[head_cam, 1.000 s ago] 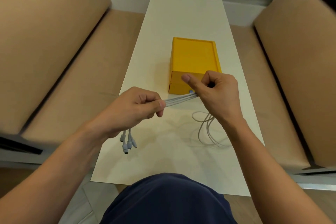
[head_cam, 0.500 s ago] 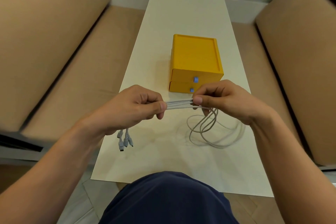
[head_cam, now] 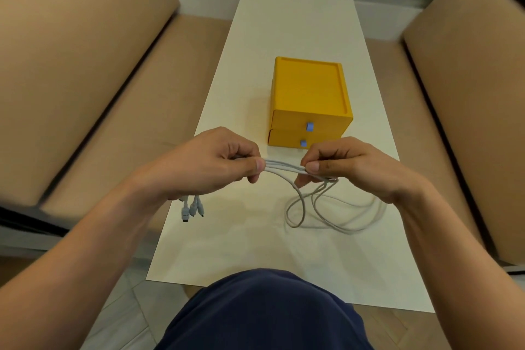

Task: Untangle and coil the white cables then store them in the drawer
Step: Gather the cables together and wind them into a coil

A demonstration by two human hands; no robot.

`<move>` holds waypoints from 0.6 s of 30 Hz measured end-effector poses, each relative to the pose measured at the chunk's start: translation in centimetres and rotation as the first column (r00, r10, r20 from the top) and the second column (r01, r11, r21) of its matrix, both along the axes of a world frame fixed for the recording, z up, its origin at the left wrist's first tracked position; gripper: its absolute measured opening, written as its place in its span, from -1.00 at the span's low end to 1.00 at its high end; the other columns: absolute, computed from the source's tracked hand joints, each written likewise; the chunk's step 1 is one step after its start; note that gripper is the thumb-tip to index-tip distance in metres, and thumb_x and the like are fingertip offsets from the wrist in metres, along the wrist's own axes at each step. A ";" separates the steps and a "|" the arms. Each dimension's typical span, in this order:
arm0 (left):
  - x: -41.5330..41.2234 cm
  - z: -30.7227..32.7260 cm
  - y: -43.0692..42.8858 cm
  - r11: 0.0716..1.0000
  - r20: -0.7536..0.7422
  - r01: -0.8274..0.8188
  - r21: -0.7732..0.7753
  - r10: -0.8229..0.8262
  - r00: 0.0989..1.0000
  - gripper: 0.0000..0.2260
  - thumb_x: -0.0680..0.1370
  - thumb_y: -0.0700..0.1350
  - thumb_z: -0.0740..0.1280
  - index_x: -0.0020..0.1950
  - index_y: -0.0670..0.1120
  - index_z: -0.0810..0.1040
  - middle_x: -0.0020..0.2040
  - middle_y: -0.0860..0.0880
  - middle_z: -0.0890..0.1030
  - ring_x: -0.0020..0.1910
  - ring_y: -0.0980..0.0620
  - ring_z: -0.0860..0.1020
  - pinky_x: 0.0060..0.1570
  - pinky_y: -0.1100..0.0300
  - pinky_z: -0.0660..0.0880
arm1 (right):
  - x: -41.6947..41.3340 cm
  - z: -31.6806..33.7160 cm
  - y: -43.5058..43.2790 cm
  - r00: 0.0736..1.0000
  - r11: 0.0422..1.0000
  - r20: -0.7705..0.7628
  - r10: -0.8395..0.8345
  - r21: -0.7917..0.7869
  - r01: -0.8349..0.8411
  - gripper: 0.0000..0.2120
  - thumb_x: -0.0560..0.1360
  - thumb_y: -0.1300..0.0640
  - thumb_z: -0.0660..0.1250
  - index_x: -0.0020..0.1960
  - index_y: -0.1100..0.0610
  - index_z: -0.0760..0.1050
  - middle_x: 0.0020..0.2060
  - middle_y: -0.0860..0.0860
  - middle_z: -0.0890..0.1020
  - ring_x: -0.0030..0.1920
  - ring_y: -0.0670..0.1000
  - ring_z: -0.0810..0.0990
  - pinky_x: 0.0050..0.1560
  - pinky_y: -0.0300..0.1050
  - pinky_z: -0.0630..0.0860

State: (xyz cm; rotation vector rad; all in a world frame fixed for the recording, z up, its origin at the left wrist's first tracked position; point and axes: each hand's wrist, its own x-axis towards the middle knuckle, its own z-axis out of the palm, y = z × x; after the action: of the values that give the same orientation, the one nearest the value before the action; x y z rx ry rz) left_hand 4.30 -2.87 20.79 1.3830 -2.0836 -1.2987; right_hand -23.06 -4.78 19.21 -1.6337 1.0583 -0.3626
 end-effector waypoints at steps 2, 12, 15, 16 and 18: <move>0.0 0.0 0.0 1.000 0.009 0.003 -0.018 -0.003 1.000 -0.72 0.66 -0.09 0.33 -0.24 -0.07 0.62 -0.49 0.12 0.34 -0.52 0.14 0.25 -0.47 0.36 0.20 | 0.2 0.3 0.2 0.997 0.997 -0.073 0.018 -0.067 -0.023 -0.83 0.66 0.22 0.29 0.00 0.14 0.65 -0.07 -0.05 0.77 0.00 -0.10 0.72 -0.01 -0.24 0.53; 0.0 0.5 0.0 0.999 0.030 -0.003 -0.053 0.005 1.000 -0.72 0.66 -0.07 0.32 -0.24 -0.04 0.62 -0.49 0.12 0.34 -0.51 0.14 0.25 -0.46 0.33 0.20 | 0.8 0.4 0.8 0.994 0.988 -0.111 0.018 -0.149 -0.034 -0.92 0.55 0.25 0.46 0.02 0.17 0.59 -0.04 0.00 0.75 -0.05 0.00 0.77 0.06 0.01 0.70; 0.3 0.7 -0.1 0.998 0.018 -0.014 -0.064 0.015 1.000 -0.72 0.67 -0.08 0.31 -0.24 -0.06 0.62 -0.49 0.13 0.34 -0.51 0.14 0.24 -0.47 0.34 0.19 | 1.1 0.2 0.7 0.996 0.988 -0.094 0.001 -0.151 -0.015 -0.81 0.55 0.20 0.46 0.14 0.13 0.57 -0.05 -0.04 0.77 -0.04 -0.02 0.76 0.02 -0.15 0.66; 0.5 0.8 -0.2 0.997 0.012 -0.021 -0.070 0.022 1.000 -0.72 0.67 -0.09 0.31 -0.24 -0.05 0.61 -0.49 0.13 0.34 -0.51 0.14 0.24 -0.47 0.35 0.19 | 1.1 0.3 0.6 0.995 0.987 -0.095 0.018 -0.156 -0.032 -0.76 0.57 0.16 0.43 0.23 0.09 0.58 -0.02 -0.07 0.77 0.00 -0.05 0.75 0.04 -0.18 0.63; 0.7 1.1 -0.4 0.997 -0.013 -0.032 -0.076 0.031 0.999 -0.71 0.66 -0.09 0.31 -0.25 -0.04 0.61 -0.49 0.12 0.34 -0.48 0.13 0.23 -0.46 0.35 0.18 | 1.3 0.4 0.6 0.994 0.980 -0.094 0.050 -0.187 -0.067 -0.73 0.62 0.07 0.34 0.31 0.05 0.60 0.03 -0.10 0.75 0.06 -0.07 0.71 0.08 -0.18 0.61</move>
State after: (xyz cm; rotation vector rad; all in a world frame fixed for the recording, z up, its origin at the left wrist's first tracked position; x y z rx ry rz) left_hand 5.04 -3.25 21.84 1.3671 -2.0724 -1.1997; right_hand -21.79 -4.16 19.57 -1.8617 1.0662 -0.3632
